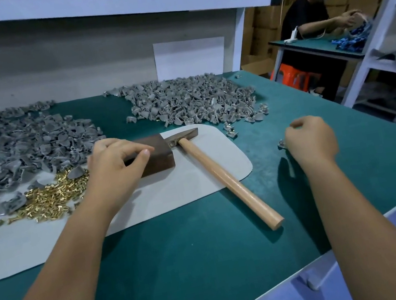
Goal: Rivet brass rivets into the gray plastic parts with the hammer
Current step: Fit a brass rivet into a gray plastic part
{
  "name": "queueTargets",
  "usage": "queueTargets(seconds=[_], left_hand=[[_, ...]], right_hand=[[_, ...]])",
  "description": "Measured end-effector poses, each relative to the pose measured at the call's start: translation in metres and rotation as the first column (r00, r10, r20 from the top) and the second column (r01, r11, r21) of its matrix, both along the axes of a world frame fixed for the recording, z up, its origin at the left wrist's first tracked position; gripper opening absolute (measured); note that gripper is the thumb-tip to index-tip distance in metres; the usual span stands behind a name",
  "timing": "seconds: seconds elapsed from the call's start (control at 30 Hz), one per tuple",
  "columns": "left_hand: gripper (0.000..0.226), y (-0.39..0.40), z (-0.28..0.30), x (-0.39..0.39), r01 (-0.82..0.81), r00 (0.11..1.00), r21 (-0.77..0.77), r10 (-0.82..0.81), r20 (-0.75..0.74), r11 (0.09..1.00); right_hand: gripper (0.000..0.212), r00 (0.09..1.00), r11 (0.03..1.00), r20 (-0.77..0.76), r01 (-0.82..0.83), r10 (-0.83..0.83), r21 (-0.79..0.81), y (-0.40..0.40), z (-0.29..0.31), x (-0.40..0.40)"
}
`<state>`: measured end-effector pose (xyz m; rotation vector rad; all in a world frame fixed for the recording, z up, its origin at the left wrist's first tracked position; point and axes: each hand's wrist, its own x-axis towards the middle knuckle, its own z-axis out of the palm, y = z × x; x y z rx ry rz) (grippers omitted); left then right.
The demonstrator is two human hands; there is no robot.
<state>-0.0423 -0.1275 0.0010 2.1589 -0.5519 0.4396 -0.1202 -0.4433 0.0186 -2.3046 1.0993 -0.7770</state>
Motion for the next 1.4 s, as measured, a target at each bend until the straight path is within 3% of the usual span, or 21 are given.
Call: queueTargets(seconds=[0.13, 0.23, 0.4, 0.47, 0.53, 0.67, 0.8, 0.9, 1.0, 1.07, 1.17, 1.27, 1.4], left_hand=[[0.015, 0.002, 0.003, 0.001, -0.020, 0.999, -0.091, 0.017, -0.028, 0.996], [0.017, 0.009, 0.006, 0.006, -0.048, 0.997, -0.150, 0.037, -0.073, 0.988], [0.021, 0.032, 0.014, 0.015, -0.234, 0.968, -0.428, 0.168, -0.186, 0.873], [0.022, 0.047, 0.013, 0.023, -0.338, 0.937, -0.464, 0.248, -0.246, 0.818], [0.024, 0.062, 0.010, 0.029, -0.447, 0.891, -0.407, 0.358, -0.280, 0.797], [0.033, 0.084, 0.000, 0.031, -0.610, 0.781, -0.107, 0.573, -0.247, 0.785], [0.039, 0.081, -0.004, 0.029, -0.571, 0.783, 0.060, 0.565, -0.261, 0.819], [0.034, 0.073, -0.012, 0.030, -0.521, 0.823, 0.151, 0.541, -0.173, 0.840], [0.022, 0.074, -0.019, 0.036, -0.505, 0.833, 0.287, 0.547, -0.086, 0.814], [0.016, 0.076, -0.018, 0.039, -0.517, 0.824, 0.283, 0.559, -0.092, 0.808], [0.011, 0.079, -0.013, 0.041, -0.548, 0.823, 0.190, 0.566, -0.055, 0.815], [0.021, 0.079, -0.008, 0.039, -0.505, 0.859, -0.120, 0.484, -0.164, 0.855], [0.021, 0.074, -0.003, 0.037, -0.454, 0.889, -0.415, 0.368, -0.274, 0.788]], right_hand=[[0.031, 0.976, 0.993, 0.194, -0.110, 0.098, 0.051, 0.033, 0.028, 0.017], [0.030, 0.927, 0.954, 0.237, -0.298, 0.292, -0.009, 0.083, 0.040, 0.039], [0.029, 0.766, 0.808, 0.257, -0.566, 0.589, -0.166, 0.179, 0.033, 0.071], [0.032, 0.676, 0.729, 0.274, -0.619, 0.684, -0.293, 0.213, 0.020, 0.073], [0.034, 0.608, 0.651, 0.249, -0.641, 0.754, -0.406, 0.236, 0.004, 0.069], [0.036, 0.557, 0.508, 0.070, -0.690, 0.827, -0.516, 0.241, -0.022, 0.066], [0.031, 0.571, 0.570, 0.153, -0.683, 0.807, -0.456, 0.238, -0.022, 0.067], [0.028, 0.581, 0.603, 0.196, -0.675, 0.790, -0.425, 0.237, -0.022, 0.068], [0.025, 0.561, 0.553, 0.137, -0.693, 0.816, -0.463, 0.239, -0.023, 0.068], [0.020, 0.540, 0.500, 0.077, -0.704, 0.838, -0.505, 0.245, -0.023, 0.066], [0.010, 0.520, 0.383, -0.064, -0.702, 0.852, -0.601, 0.256, -0.024, 0.063], [0.016, 0.496, 0.238, -0.254, -0.729, 0.830, -0.642, 0.272, -0.030, 0.060], [0.021, 0.450, 0.141, -0.371, -0.769, 0.812, -0.623, 0.284, -0.034, 0.059]])
